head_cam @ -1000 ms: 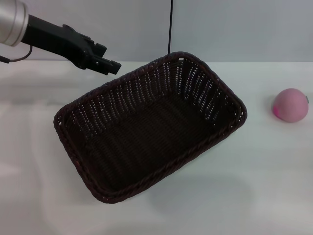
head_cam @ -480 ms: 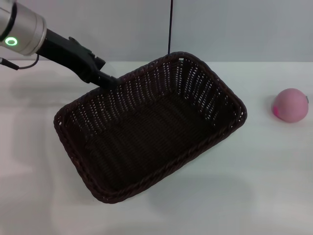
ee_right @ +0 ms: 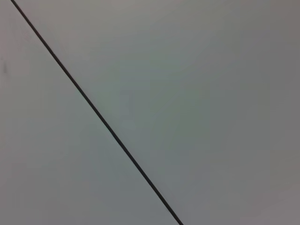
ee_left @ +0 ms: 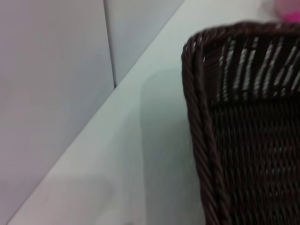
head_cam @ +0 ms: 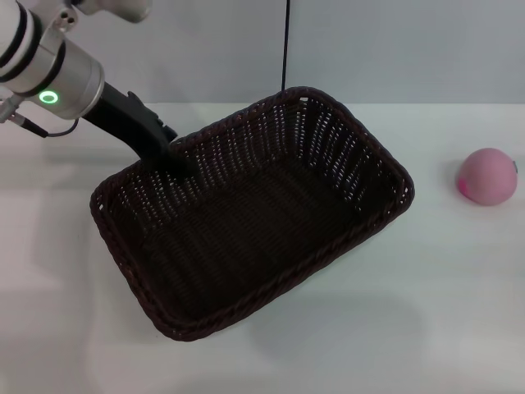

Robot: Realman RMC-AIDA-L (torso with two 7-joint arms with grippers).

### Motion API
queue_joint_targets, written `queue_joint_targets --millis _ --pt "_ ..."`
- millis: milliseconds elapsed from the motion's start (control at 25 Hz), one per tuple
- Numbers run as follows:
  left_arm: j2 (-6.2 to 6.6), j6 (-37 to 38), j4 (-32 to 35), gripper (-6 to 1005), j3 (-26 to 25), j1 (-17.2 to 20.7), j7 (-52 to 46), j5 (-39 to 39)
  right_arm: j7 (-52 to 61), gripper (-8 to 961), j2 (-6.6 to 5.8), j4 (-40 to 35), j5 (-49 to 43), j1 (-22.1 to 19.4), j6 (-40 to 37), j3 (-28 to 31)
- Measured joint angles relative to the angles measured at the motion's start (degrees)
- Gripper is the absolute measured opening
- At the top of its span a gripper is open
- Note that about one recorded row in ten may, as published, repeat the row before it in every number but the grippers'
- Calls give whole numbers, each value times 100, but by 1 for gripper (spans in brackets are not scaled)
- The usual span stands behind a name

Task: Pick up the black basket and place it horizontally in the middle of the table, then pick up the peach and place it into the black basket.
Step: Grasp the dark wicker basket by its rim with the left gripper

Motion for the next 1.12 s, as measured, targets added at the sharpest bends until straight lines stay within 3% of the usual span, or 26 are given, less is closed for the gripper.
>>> queue_joint_targets --millis 320,520,840,1120 --pt "-5 -23 -65 648 221 -58 87 40 0 735 -10 -23 7 25 117 8" --pt "-6 3 -94 440 340 -62 166 45 0 735 -10 -32 12 26 129 47" --pt "-6 19 -73 249 348 -45 287 24 0 734 -10 -46 13 24 135 162" --pt "-3 165 107 236 289 86 820 -382 0 734 -8 -46 13 18 250 162"
